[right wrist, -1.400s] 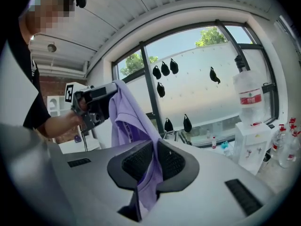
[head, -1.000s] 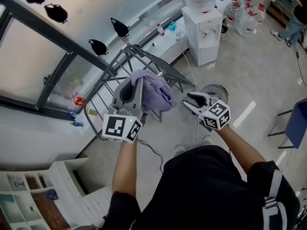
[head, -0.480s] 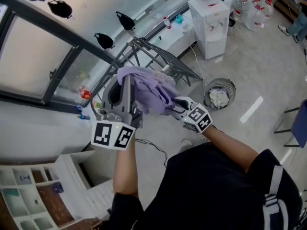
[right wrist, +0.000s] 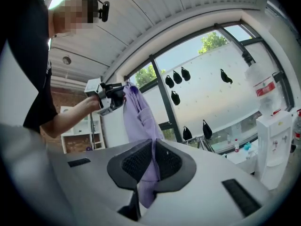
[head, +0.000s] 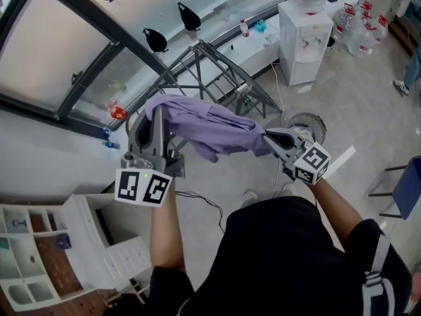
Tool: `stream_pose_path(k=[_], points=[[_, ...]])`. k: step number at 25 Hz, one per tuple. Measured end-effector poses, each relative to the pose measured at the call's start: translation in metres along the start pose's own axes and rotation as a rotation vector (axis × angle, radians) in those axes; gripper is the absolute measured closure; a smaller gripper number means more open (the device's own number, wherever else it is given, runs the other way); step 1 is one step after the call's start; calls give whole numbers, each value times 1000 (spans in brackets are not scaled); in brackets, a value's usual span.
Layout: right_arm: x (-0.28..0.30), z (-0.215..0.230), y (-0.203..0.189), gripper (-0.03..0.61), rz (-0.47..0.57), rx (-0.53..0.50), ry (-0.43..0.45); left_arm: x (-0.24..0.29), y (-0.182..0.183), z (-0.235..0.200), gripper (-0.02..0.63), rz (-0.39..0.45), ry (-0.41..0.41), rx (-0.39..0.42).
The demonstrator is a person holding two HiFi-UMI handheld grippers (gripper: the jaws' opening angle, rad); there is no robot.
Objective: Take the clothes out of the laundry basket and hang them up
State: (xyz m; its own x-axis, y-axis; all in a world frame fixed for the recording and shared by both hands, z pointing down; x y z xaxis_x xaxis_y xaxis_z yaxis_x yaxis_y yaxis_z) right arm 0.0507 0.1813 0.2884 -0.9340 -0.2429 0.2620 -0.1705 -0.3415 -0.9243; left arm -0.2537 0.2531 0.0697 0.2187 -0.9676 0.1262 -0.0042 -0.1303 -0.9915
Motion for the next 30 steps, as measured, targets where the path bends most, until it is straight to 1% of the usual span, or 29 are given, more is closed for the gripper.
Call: stream_pose_path(k=[4, 6, 9, 10, 12, 14, 18, 23, 26, 30], points=[[-3, -5, 29, 568, 35, -4, 81, -33, -5, -36, 600, 24, 33, -51], [6, -11, 37, 571, 7, -43, 100, -47, -5, -45, 600, 35, 22, -63], [29, -24, 42, 572, -33, -107, 112, -63, -2, -52, 600, 37, 6, -42], [36, -28, 45, 574, -27, -109, 114, -70, -2, -57, 600, 36, 19, -27], [49, -35, 55, 574, 5, -108, 102, -89, -2, -75, 598, 31, 72, 0], [61, -42, 74, 575, 52, -112, 89, -111, -4, -99, 600, 27, 130, 6], [88, -57, 127, 575, 145, -146, 102, -153, -11, -142, 598, 14, 218, -2], [128, -82, 193, 575, 231, -251, 130, -198, -10, -180, 599, 30, 299, 4], [151, -92, 226, 575, 259, -271, 155, -217, -10, -194, 600, 39, 343, -5], [182, -100, 261, 575, 264, -307, 186, -233, -14, -205, 599, 37, 384, -25]])
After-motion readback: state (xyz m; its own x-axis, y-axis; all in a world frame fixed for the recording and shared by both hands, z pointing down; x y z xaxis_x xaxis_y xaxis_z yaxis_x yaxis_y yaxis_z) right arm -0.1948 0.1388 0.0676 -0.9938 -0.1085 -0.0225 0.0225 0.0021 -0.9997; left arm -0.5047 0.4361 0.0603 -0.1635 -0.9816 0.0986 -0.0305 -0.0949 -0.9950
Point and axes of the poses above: the fingertips, and each gripper's own axes: x forward along the fingers, z to its right, y out of its top, the point moved 9 cm from there along -x, backward along the fingers, and after that the axes turned 15 degrees about -z, right-handed, at the moved point
